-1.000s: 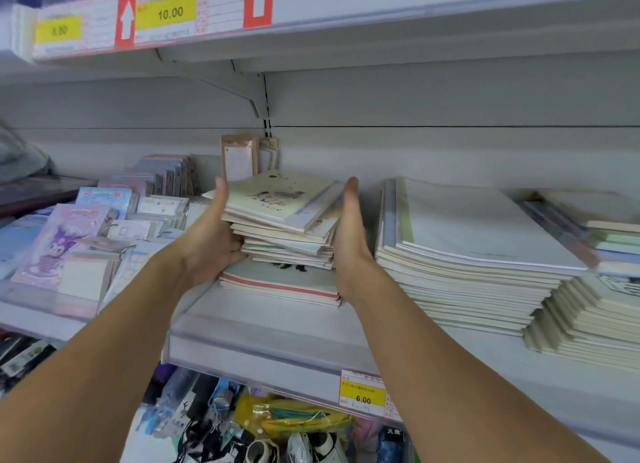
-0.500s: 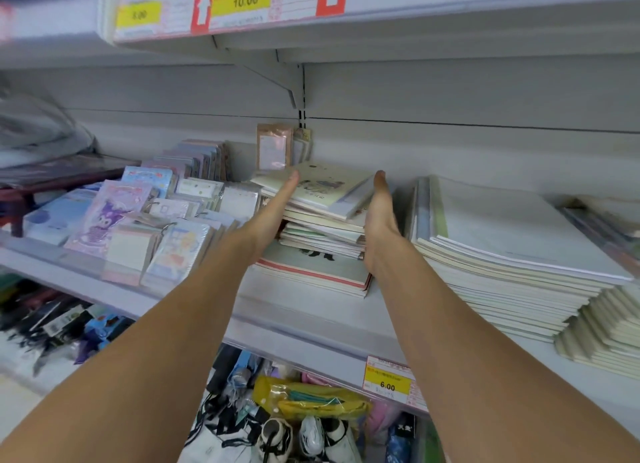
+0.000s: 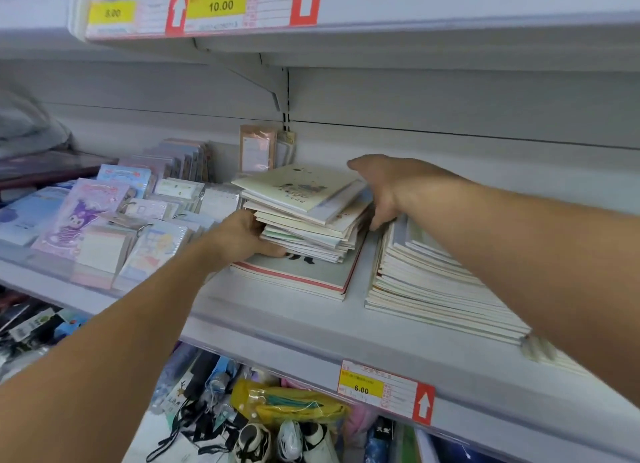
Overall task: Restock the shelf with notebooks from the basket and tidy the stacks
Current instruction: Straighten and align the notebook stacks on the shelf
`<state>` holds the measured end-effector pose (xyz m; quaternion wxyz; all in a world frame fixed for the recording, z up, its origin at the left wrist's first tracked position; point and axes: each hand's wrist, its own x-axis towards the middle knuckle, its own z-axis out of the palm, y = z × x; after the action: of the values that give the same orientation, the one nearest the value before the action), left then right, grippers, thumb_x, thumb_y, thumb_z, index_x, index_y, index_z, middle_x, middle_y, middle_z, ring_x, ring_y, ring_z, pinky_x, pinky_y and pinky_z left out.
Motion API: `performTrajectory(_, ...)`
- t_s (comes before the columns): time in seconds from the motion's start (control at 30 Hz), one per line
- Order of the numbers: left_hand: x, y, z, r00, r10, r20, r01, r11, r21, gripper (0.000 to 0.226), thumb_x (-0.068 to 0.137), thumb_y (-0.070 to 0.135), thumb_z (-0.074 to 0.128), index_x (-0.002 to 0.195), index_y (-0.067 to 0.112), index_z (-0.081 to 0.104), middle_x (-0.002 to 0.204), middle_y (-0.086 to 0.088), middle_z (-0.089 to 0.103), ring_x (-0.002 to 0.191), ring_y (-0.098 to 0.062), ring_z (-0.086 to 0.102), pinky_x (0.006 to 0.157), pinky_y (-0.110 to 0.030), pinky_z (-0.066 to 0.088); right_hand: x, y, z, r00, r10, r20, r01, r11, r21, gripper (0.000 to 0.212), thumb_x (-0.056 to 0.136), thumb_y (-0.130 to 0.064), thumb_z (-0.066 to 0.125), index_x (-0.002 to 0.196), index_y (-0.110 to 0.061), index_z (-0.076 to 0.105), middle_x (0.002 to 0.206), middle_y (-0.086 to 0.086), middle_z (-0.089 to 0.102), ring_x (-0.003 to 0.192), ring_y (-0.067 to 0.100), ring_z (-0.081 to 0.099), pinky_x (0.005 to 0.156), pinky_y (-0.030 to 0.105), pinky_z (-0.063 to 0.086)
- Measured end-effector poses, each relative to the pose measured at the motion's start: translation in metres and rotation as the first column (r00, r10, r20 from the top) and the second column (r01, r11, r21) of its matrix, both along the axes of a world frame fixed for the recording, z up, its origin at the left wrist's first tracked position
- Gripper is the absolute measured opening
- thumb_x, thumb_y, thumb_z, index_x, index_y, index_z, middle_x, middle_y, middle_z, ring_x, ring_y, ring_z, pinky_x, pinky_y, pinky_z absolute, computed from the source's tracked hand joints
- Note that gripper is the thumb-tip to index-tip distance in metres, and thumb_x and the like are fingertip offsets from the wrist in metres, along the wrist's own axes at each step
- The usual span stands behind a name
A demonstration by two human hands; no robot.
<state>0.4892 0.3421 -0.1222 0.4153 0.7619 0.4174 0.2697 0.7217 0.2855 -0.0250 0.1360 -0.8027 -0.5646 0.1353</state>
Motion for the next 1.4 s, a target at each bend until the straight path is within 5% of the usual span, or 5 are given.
performTrajectory(0.17, -0.009, 0.021, 0.003, 0.934, 0.143, 0.327, -0.017, 0.934, -0.357, 0.055, 0.079, -0.033, 0.028, 0.096, -0.003, 0.070, 0.120, -0.018, 0.063, 0.114, -0.024, 0.060, 0.099, -0.031, 0.046, 0.041, 0.056, -0.021, 0.925, 0.047, 0.378, -0.017, 0.996, -0.083, 0.121, 0.024, -0.063, 0.092, 0.128, -0.019, 0.047, 0.126, 0.005, 0.058, 0.106, 0.028, 0.062, 0.093, 0.043, 0.053)
performTrajectory(0.43, 0.021, 0.038, 0.030, 0.705, 0.290, 0.647, 0.239, 0.762, -0.601, 0.065, 0.094, 0.057, 0.033, 0.139, 0.013, 0.051, 0.142, -0.019, 0.050, 0.131, -0.040, 0.046, 0.115, -0.050, 0.027, 0.048, 0.061, -0.030, 0.956, 0.036, 0.290, -0.026, 0.999, -0.038, 0.140, 0.012, -0.071, 0.089, 0.129, -0.010, 0.042, 0.123, 0.004, 0.059, 0.108, 0.023, 0.062, 0.101, 0.034, 0.049)
performTrajectory(0.7, 0.035, 0.042, 0.049, 0.906, 0.237, 0.351, -0.004, 0.833, -0.553, 0.038, 0.099, 0.035, 0.041, 0.110, 0.006, 0.063, 0.100, -0.017, 0.072, 0.083, -0.032, 0.072, 0.080, -0.039, 0.052, 0.044, 0.038, -0.025, 0.992, 0.048, -0.115, -0.038, 0.996, 0.086, 0.147, 0.037, -0.048, 0.099, 0.147, -0.015, 0.008, 0.156, 0.009, 0.026, 0.136, 0.031, 0.039, 0.110, 0.047, 0.039)
performTrajectory(0.83, 0.045, 0.042, 0.057, 0.959, 0.233, 0.164, -0.136, 0.881, -0.454, 0.038, 0.095, 0.032, 0.052, 0.119, 0.004, 0.062, 0.087, -0.015, 0.071, 0.072, -0.030, 0.070, 0.067, -0.037, 0.057, 0.036, 0.050, -0.024, 0.438, -0.185, -0.880, 0.284, 0.957, -0.060, 0.092, 0.085, -0.056, 0.065, 0.154, -0.021, 0.017, 0.164, 0.009, 0.010, 0.144, 0.051, 0.007, 0.077, 0.081, 0.031)
performTrajectory(1.4, 0.079, 0.073, 0.070, 0.972, 0.226, 0.055, -0.211, 0.956, -0.206, 0.056, 0.094, 0.062, 0.039, 0.123, 0.016, 0.054, 0.072, -0.005, 0.073, 0.080, -0.017, 0.071, 0.072, -0.019, 0.052, 0.041, 0.086, -0.045, 0.206, -0.164, -0.965, 0.288, 0.952, -0.100, 0.114, 0.038, -0.074, 0.065, 0.140, -0.031, 0.041, 0.149, 0.005, 0.041, 0.134, 0.048, 0.036, 0.080, 0.087, 0.023)
